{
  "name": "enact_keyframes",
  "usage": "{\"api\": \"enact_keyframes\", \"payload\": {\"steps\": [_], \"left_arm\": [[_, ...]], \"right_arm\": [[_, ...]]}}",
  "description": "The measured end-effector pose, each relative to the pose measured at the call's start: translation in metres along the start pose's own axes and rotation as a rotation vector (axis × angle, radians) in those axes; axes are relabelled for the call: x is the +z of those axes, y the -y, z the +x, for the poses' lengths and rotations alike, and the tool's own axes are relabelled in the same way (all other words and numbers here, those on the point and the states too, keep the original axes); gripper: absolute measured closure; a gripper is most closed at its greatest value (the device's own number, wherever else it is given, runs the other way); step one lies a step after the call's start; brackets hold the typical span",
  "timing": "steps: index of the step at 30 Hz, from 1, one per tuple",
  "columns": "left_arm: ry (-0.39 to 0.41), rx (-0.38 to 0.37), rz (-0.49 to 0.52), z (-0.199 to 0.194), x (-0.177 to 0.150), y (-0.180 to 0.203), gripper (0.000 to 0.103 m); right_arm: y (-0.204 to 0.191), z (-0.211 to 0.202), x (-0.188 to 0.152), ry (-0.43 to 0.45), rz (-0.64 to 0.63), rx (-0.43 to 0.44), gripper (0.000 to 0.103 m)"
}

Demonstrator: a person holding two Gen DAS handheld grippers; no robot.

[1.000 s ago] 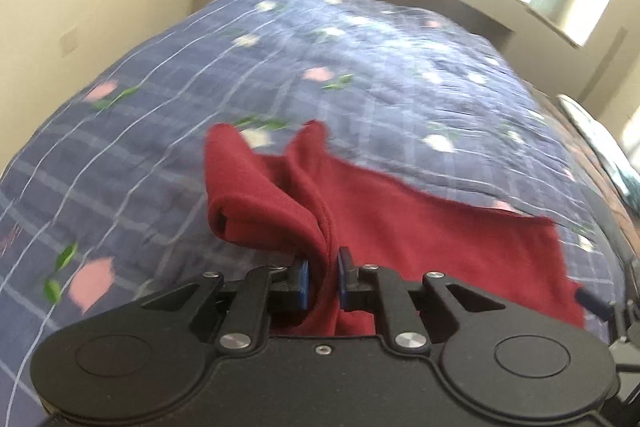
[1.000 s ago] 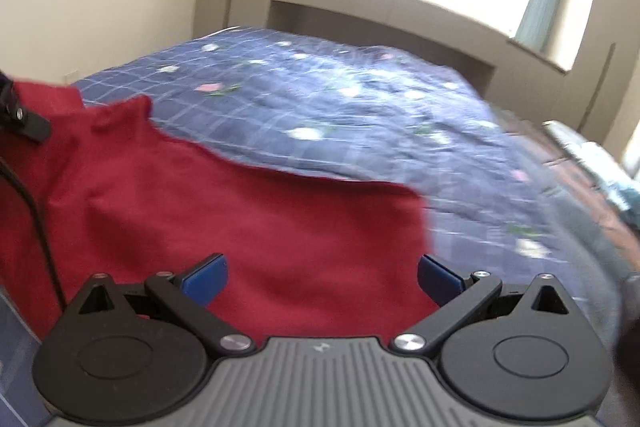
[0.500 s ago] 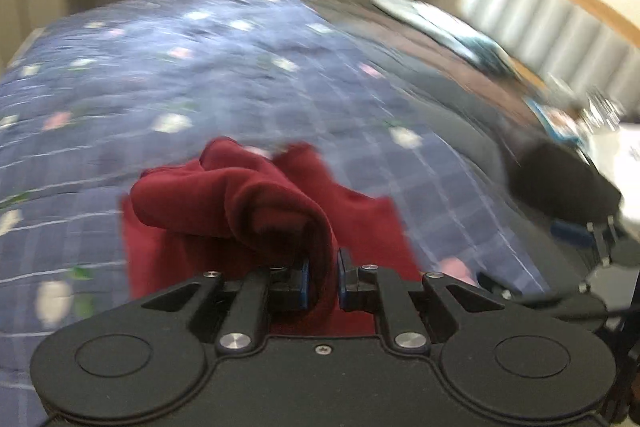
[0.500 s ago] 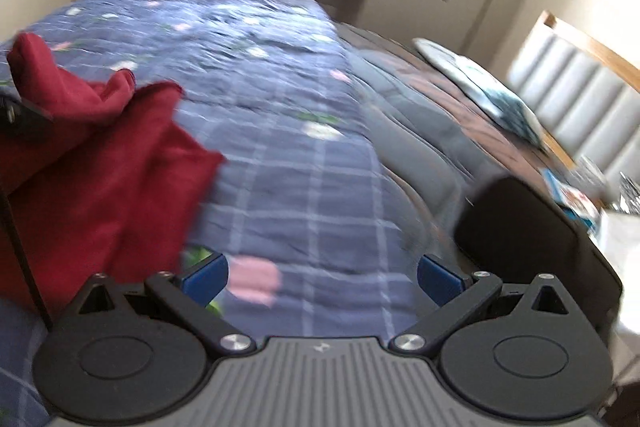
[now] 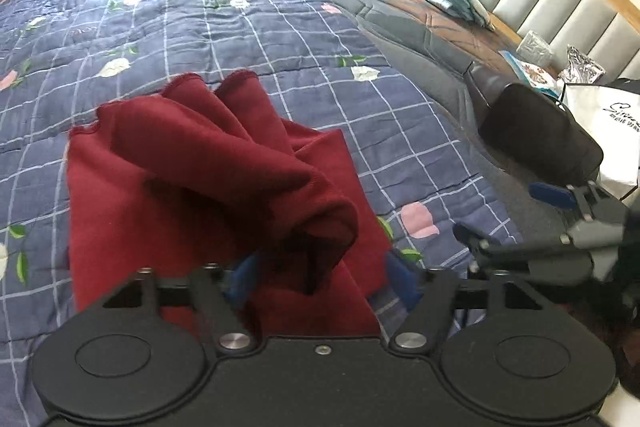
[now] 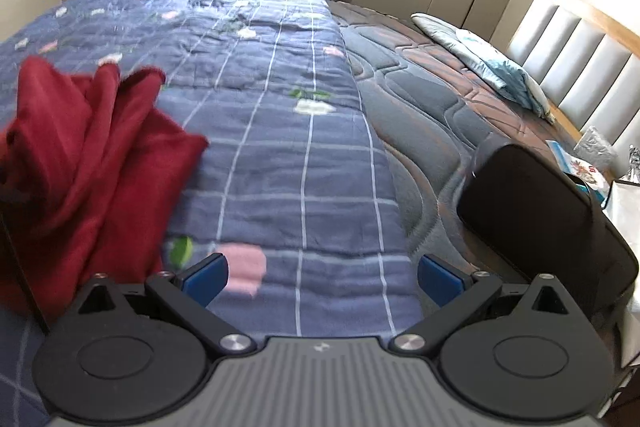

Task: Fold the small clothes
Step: 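Grasp the shirt edge with the left tool, fold it over, and open, then grasp the other shirt edge with the right tool, fold it over, and open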

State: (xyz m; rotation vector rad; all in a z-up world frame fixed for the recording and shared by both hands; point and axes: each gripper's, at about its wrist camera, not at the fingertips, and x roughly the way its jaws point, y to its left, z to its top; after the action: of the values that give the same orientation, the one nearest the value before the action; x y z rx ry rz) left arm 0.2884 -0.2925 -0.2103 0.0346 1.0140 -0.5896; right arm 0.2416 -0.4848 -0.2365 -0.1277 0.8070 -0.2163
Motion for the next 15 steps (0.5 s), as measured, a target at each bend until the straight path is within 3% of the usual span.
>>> {"api": "enact_keyframes", "payload": {"steps": [7,12,15], "left_arm": [[-0.038,0.094,-0.140,-0.030,-0.023,-0.020,0.008],[-0.022,0.175,-0.272,-0.054,-0.042,-0.048,0.004],[0.015,0.247,-0.373,-0.065,-0.048,-0.068,0.002]], "right_arm": [[0.001,-0.005,0.040,0.100,0.054,0.192,0.000],[-0.009,-0.004,0.072,0.139,0.189,0.475,0.000],[-0.029,0.004,0.087,0.110,0.171,0.623,0.000]]}}
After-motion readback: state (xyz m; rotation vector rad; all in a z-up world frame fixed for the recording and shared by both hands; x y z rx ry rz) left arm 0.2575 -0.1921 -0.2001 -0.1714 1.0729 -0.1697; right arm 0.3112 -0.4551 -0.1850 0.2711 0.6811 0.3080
